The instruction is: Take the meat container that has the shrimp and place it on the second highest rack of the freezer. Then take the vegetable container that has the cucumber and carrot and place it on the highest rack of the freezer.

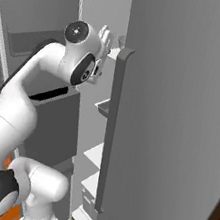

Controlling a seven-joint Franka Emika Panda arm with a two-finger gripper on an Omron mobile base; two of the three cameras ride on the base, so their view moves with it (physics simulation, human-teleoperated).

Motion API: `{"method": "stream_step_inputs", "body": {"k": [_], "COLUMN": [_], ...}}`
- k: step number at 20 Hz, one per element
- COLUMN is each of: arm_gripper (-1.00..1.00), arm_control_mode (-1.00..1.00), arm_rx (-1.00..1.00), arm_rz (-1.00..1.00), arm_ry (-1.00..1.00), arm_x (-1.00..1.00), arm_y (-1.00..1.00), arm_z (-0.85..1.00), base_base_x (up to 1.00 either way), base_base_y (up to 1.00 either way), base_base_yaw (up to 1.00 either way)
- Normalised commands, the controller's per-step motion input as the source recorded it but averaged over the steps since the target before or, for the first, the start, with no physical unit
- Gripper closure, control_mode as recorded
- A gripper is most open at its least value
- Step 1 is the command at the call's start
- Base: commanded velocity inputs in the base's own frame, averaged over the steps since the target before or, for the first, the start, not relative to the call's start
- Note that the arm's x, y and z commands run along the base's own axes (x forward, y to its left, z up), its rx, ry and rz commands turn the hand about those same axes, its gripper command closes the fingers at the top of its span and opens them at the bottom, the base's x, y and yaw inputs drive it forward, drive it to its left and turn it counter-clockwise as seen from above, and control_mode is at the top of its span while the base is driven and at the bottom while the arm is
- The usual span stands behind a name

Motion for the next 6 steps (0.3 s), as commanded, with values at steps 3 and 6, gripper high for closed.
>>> {"method": "stream_step_inputs", "body": {"k": [3, 6], "arm_gripper": [-1.0, -1.0], "arm_control_mode": [-1.0, -1.0], "arm_rx": [0.0, 0.0], "arm_rz": [0.04, 0.0], "arm_ry": [0.17, 0.23], "arm_x": [-1.0, -1.0], "arm_y": [0.06, 0.0], "arm_z": [-0.53, -0.54], "base_base_x": [0.0, 0.0], "base_base_y": [0.0, 0.0], "base_base_yaw": [0.0, 0.0]}}
